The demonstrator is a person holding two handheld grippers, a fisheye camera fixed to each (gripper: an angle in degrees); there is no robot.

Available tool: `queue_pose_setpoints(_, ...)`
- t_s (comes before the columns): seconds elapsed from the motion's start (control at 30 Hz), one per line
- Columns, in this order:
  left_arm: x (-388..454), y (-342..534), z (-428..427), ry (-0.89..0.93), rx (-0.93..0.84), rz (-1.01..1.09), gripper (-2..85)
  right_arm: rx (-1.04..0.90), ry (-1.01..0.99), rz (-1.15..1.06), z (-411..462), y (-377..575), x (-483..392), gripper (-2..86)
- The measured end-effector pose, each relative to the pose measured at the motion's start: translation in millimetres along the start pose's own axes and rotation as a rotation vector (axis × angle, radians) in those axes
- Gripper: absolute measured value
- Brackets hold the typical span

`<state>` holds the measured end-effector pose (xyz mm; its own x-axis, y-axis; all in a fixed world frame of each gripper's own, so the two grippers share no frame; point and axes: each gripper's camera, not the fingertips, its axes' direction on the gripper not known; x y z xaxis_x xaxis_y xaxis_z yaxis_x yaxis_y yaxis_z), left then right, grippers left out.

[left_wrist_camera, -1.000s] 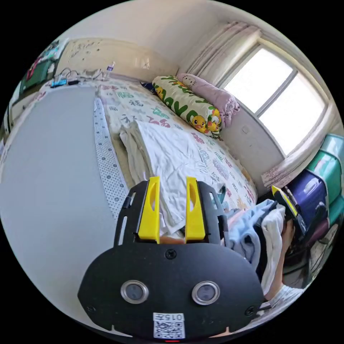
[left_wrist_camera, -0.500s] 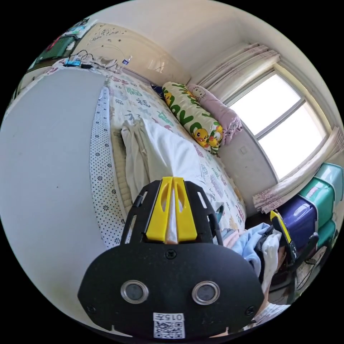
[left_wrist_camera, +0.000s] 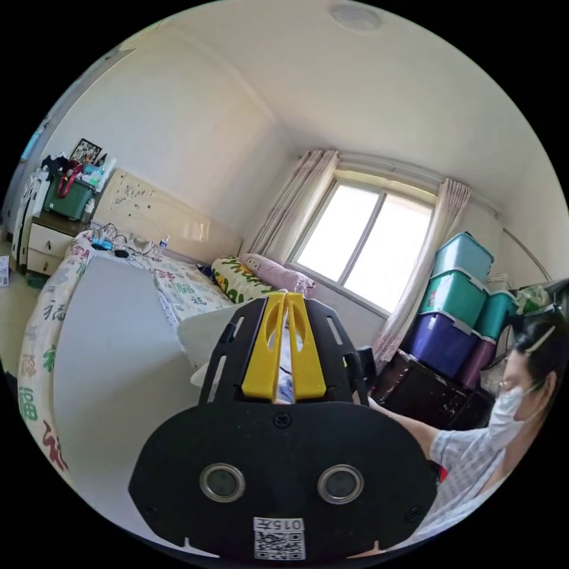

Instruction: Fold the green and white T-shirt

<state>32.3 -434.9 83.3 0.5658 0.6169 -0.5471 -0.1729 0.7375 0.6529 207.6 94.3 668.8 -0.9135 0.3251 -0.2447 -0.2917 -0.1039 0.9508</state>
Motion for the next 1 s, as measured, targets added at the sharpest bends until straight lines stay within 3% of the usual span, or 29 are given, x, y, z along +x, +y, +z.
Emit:
queue_pose_setpoints(0.07,2,27,-43,0.013,-0.031,-0.02,-0.8,0.065,0.062,0.151,-54,8,15,-1.0)
queue_pose_setpoints(0.13,-4,59,-82,0.0,-0.069,-0.054,-0.8,0.154,-0.119,0.227,-120,33,30,-1.0)
queue_pose_setpoints(0.2,-15,105,-126,0.008,-0.128,-0.095,-0.8,0.194,-0.579,0.207,-189,83,35,-1.0)
queue_pose_setpoints(0.3,-22,159,-166,0.061,-0.113,-0.187,-0.8,0.32,-1.091,0.147,-242,167,16,-0.9)
queue_pose_setpoints(0.37,-18,178,-180,0.084,-0.08,-0.235,-0.8,0.423,-1.237,0.186,-256,213,-2,-0.8)
queue_pose_setpoints(0.53,7,184,-173,0.121,-0.065,-0.238,-0.8,0.304,-1.308,-0.014,-265,221,-64,2.7)
queue_pose_setpoints(0.77,24,183,-135,0.138,-0.139,-0.151,-0.7,0.285,-1.628,-0.234,-239,198,-123,13.4)
queue_pose_setpoints(0.87,16,190,-119,0.18,-0.181,-0.175,-0.7,0.261,-1.696,-0.223,-224,192,-138,14.2)
queue_pose_setpoints(1.0,40,188,-94,0.131,-0.34,-0.023,-0.7,0.264,-1.75,-0.133,-209,192,-148,12.4)
